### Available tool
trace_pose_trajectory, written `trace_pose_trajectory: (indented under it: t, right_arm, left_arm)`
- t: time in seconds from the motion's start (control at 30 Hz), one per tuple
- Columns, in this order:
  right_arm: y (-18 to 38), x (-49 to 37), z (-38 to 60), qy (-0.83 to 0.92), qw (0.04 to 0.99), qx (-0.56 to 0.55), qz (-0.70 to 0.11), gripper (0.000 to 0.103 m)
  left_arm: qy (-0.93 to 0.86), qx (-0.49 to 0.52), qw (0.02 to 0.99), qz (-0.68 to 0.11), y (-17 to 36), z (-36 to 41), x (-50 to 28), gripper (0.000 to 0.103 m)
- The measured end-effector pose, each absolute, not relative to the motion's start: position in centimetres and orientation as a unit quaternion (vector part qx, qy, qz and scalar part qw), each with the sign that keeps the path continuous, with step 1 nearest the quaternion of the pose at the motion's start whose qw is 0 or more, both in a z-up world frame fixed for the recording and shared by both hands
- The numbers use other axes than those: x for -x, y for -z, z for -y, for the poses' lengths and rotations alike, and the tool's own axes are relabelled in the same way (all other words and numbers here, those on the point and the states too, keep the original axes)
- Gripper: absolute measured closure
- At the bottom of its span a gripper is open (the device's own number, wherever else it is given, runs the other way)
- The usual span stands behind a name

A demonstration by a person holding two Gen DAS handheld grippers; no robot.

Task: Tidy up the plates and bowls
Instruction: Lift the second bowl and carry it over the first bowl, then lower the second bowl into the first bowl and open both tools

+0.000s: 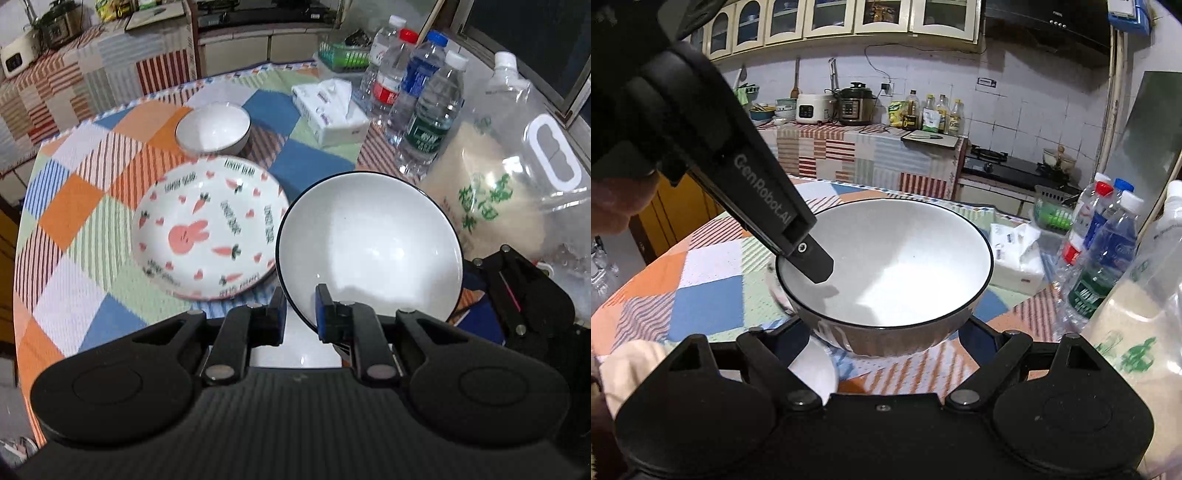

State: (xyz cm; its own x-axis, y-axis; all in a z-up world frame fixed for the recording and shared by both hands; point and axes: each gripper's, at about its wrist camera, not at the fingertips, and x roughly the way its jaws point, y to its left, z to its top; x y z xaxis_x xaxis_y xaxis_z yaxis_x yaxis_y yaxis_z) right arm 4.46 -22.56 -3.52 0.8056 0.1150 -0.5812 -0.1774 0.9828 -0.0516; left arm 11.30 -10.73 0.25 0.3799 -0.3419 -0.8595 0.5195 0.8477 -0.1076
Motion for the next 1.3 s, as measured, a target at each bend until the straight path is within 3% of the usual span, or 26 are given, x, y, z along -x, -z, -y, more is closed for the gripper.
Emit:
trace_pose_trajectory:
  t: [0.67,1.3]
  right_arm:
    - [8.2,-4.2,18.8,-0.210,0.902,0.053,-0.374,0.013]
    - [9.2,-4.7,17.3,-0.205,0.888,0.110,-0.397,0.012]
  left_arm:
    - [0.230,-0.064,0.778,-0.581,6.5,4.5,-10.7,0.089]
    - [0.215,-0.067,0.761,-0.609,9.2,4.6,-11.4,0.085]
